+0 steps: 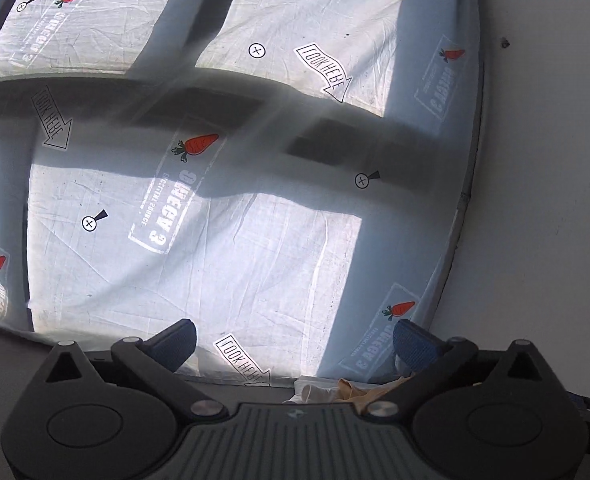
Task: Fold clothes
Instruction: 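Open both grippers to release the bundle on the white garment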
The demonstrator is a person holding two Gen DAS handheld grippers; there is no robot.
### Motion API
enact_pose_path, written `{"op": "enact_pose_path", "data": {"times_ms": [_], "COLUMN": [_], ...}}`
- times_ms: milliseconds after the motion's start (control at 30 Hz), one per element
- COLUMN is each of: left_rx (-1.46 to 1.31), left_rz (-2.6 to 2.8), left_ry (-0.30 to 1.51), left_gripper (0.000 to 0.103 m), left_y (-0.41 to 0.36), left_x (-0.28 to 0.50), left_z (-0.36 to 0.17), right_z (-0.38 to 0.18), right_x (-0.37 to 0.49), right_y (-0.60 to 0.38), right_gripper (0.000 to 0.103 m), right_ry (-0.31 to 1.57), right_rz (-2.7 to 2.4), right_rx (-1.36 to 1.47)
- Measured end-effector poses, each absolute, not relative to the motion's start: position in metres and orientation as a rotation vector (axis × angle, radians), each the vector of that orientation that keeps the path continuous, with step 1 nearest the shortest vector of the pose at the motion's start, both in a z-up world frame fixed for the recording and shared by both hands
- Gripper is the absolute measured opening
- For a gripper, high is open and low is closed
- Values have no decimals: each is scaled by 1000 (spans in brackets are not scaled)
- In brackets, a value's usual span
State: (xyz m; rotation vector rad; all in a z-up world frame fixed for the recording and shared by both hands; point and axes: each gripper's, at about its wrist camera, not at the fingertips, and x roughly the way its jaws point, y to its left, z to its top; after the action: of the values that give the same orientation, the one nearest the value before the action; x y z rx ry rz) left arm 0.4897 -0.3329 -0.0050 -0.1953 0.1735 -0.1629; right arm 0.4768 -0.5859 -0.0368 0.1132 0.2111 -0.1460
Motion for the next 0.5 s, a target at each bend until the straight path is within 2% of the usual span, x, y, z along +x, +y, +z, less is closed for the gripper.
{"op": "enact_pose_path", "data": {"times_ms": [200,500], "left_rx": [-238,-92], "left_rz": [-57,25], "left_ry": [105,275], "left_gripper": [103,103], "left_y": [-302,-228], "left_x": [391,297], "left_z": [11,4], "right_z": [-21,-29], "right_x": [404,334], "right_y": [-542,-426], "right_gripper": [103,103], "right_ry": [243,354], "right_rz": [-50,215], "right_rx": [88,18]}}
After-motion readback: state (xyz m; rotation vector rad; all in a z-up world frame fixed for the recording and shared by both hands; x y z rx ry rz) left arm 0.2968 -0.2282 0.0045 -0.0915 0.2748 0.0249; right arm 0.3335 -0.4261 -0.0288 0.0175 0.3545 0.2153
